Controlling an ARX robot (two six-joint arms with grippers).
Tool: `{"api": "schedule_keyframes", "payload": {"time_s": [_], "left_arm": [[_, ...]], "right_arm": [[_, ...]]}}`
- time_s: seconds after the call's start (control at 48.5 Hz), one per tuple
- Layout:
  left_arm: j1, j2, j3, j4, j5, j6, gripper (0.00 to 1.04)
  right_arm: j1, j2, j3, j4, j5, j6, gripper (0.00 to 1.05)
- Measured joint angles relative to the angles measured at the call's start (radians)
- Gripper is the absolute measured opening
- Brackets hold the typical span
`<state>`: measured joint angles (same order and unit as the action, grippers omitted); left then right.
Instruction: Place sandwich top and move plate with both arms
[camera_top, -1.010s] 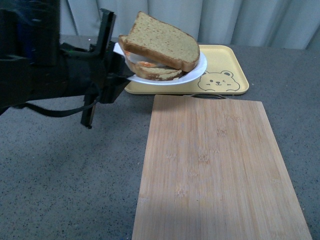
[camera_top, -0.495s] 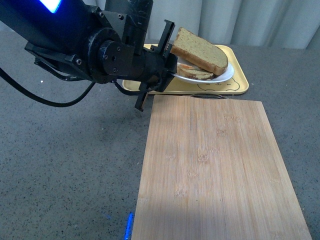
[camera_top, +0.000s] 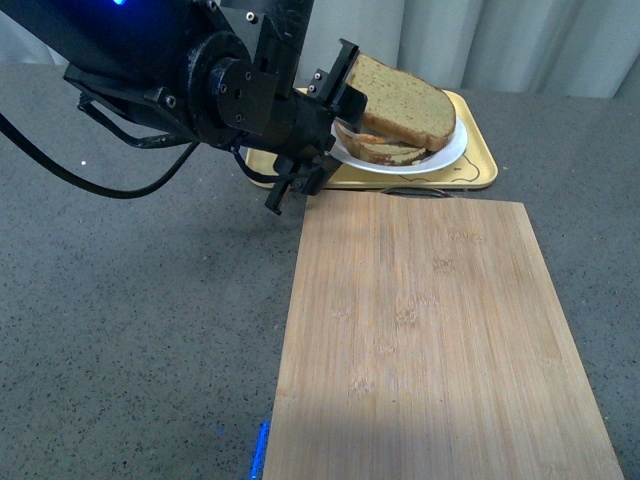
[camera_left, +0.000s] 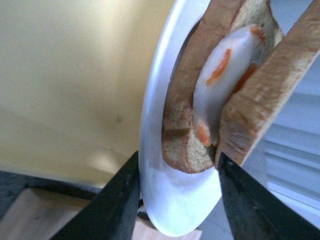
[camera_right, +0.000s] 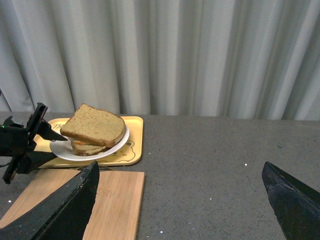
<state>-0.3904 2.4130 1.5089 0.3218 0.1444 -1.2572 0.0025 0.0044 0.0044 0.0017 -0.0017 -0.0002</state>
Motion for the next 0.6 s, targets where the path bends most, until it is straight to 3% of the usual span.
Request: {"api": "schedule_keyframes", "payload": {"time_s": [0.165,0.288,0.35,0.392,0.453,0.474,0.598], "left_arm": [[0.003,-0.141,-0.116,0.018,-0.07,0.232,0.77],[0.0,-0.301,-0.271,0.089,-0.149,0.521,1.0],[-0.008,-0.37,-0.36,0.142,-0.193,0.657,0.98],[-0.021,-0.416,-0.431,0.187,-0.29,0.785,0.98],[-0.04,-0.484,-0.613,0.503,-0.495,1.013,0.84],[-0.041,-0.51,-0.669,0.578,-0.521,1.054,0.81],[-0.005,-0.684,-0.921,0.826,-0.513,1.178,0.61]], "right_arm": [[0.0,0.0,0.0,0.0,0.0,0.0,0.95],[0.0,0.0,0.0,0.0,0.0,0.0,0.95],[0.0,0.0,0.0,0.0,0.0,0.0,0.95],[0.0,0.0,0.0,0.0,0.0,0.0,0.95],[0.0,0.0,0.0,0.0,0.0,0.0,0.95],[0.0,0.0,0.0,0.0,-0.001,0.0,0.95],[0.0,0.0,0.0,0.0,0.0,0.0,0.95]]}}
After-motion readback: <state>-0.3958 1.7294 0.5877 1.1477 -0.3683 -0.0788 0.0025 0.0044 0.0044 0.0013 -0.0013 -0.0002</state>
